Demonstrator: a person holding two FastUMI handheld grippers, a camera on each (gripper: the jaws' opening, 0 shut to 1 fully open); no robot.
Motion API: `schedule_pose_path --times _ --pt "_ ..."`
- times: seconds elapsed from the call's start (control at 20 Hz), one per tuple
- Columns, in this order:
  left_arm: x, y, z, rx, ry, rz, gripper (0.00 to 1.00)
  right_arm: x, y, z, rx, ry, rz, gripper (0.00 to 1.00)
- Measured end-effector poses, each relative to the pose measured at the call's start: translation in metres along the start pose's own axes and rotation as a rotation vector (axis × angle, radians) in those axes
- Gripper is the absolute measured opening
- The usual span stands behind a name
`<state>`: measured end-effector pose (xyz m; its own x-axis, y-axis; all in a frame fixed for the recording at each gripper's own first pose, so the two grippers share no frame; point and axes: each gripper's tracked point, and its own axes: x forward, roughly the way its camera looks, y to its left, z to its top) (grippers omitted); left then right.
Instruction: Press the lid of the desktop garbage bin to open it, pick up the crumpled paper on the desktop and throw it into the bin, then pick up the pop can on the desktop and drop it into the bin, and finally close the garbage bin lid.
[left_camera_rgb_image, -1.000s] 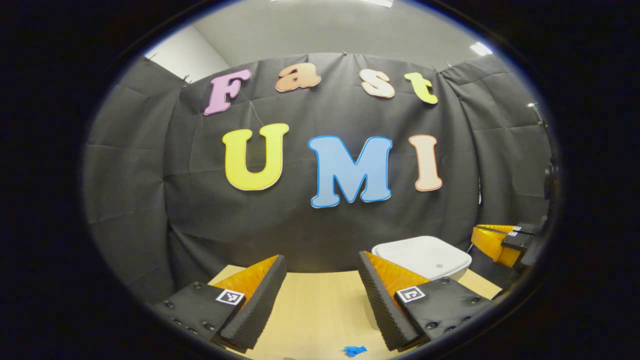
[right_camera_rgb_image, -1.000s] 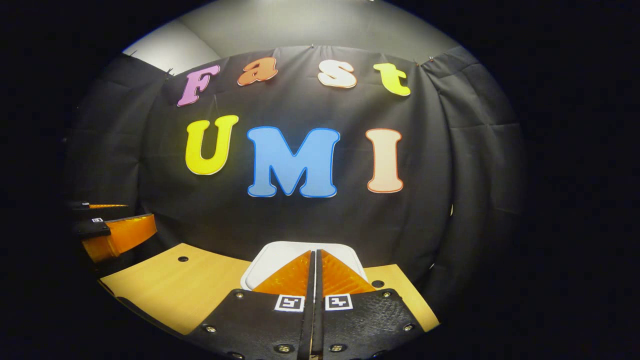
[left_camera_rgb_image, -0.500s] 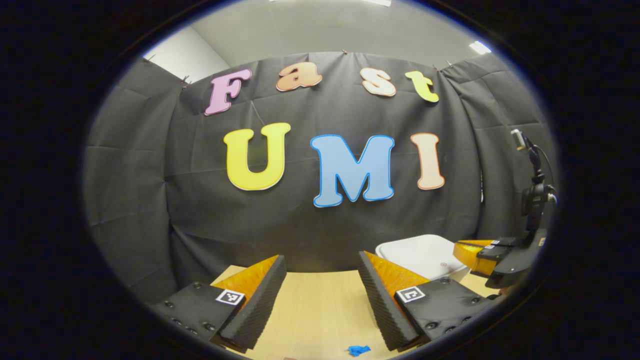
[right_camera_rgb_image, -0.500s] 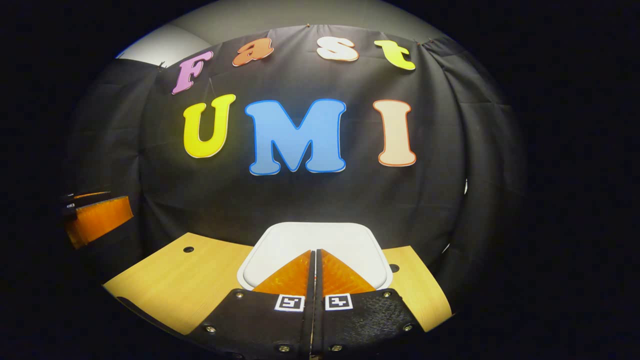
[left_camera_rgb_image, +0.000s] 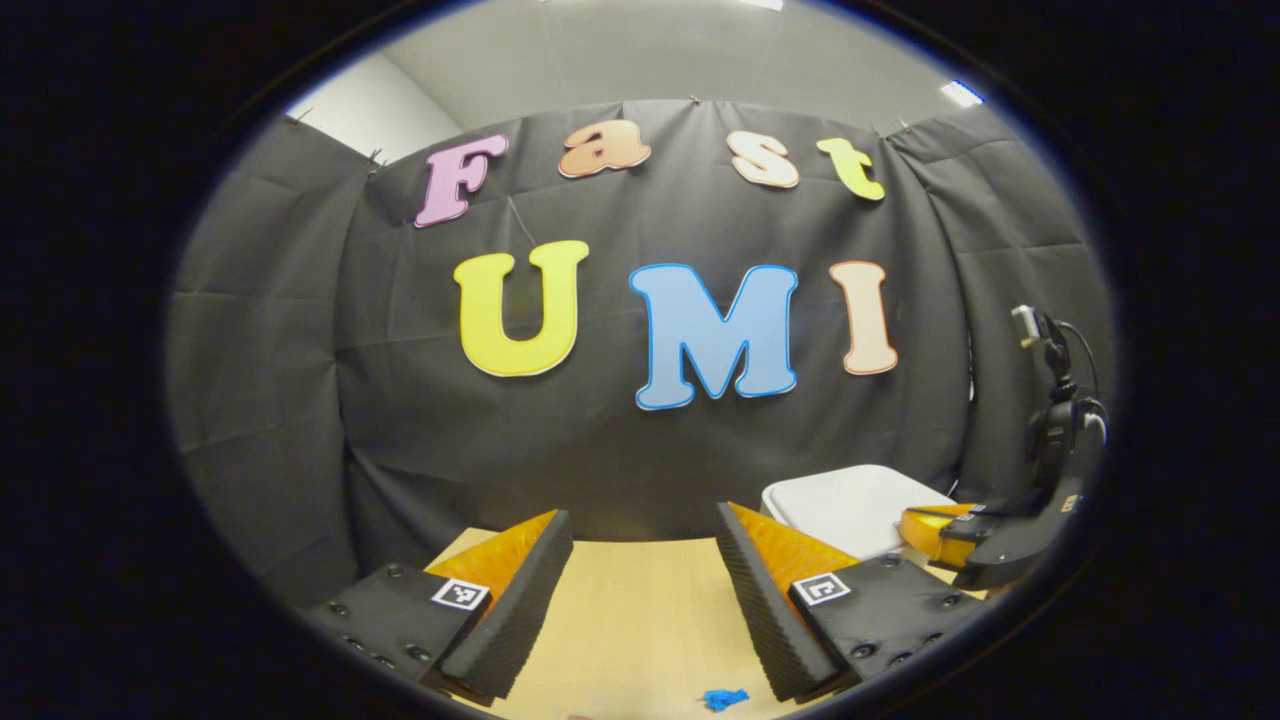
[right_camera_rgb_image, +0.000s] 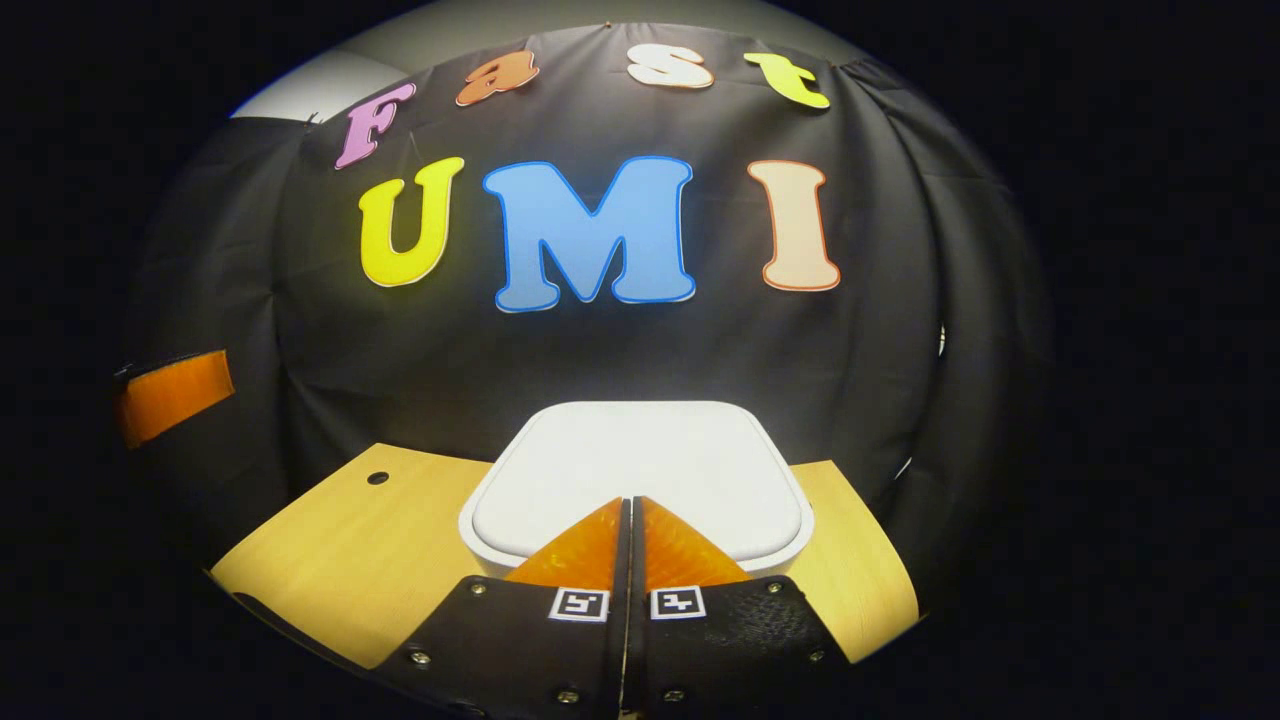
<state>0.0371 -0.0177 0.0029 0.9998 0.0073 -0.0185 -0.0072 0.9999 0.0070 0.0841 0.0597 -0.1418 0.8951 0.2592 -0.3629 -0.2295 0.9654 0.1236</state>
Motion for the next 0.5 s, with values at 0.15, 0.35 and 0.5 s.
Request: schedule_pose_path --times 0.15,0.35,0.5 --pt "0.0009 -0.0003 0.0000 -0.004 0.002 0.000 0.95 -0.0005 0.0021 -0.0041 -0.015 0.001 -0.005 0.01" --pt "0.0004 -0.0006 -0.0026 -0.015 0.006 0.003 0.95 0.0011 0.0015 -0.0062 0.027 0.006 0.004 0.01" --pt "-0.0008 -0.0001 -0.0043 -0.024 0.010 0.004 0.95 0.0024 0.0029 -0.0077 0.014 0.007 0.012 0.01"
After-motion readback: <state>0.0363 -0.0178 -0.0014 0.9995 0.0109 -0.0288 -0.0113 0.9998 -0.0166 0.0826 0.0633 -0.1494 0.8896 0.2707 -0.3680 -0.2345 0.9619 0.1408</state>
